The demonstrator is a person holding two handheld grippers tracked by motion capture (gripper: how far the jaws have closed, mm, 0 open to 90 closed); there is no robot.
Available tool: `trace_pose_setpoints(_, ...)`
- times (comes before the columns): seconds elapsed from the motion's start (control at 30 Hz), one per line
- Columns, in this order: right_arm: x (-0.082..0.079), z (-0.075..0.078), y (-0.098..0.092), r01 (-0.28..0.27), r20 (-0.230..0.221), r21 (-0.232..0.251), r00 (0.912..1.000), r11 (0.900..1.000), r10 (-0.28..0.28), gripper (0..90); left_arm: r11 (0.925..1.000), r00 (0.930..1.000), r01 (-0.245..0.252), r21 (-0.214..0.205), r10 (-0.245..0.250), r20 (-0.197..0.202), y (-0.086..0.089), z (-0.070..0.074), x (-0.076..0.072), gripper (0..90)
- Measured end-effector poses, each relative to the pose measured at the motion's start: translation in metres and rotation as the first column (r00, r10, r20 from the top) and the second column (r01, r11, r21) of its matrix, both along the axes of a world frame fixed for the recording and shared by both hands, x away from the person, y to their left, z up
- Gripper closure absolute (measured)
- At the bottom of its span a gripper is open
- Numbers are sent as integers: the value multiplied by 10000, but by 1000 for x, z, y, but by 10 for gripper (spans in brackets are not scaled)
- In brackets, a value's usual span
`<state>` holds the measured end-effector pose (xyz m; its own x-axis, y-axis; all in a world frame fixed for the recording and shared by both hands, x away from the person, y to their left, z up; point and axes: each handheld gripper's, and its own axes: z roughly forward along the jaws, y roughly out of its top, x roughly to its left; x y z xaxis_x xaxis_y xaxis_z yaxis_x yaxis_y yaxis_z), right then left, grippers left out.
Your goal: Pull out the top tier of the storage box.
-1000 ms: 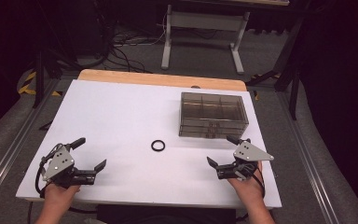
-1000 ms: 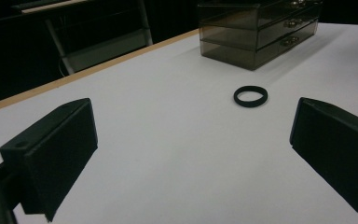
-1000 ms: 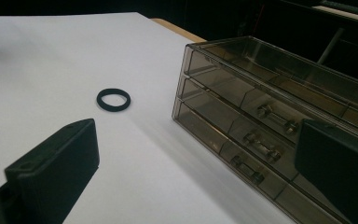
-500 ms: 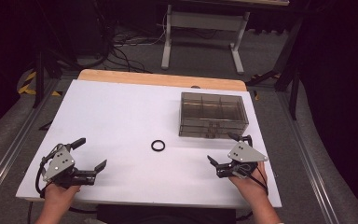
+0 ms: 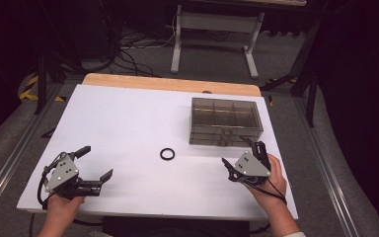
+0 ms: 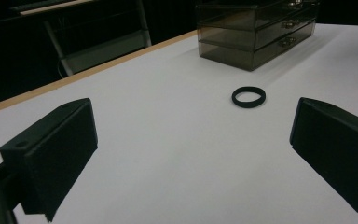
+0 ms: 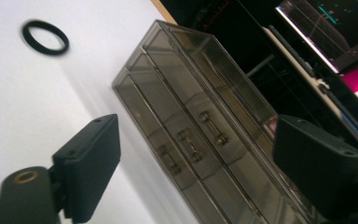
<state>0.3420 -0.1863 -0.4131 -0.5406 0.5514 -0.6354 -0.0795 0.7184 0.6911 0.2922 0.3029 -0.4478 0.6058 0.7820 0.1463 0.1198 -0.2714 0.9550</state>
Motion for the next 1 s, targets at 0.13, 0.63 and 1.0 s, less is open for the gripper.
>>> trace_pose_setpoints(0.13,0,-2,2,190,360,-456,9992,9988,-174,189,9999,10000,54,-92,-55,-80,-1,-1,0,16)
trace_pose_setpoints(0.63,-1,-5,9,923,1605,-1984,9852,9758,-606,283,9999,9999,99,-32,-99,-53,-1,0,0,16)
trace_pose_setpoints(1.0,1,-9,12,1579,2573,-3027,9631,9399,-790,326,9999,9999,99,-23,-99,-51,-1,0,0,16)
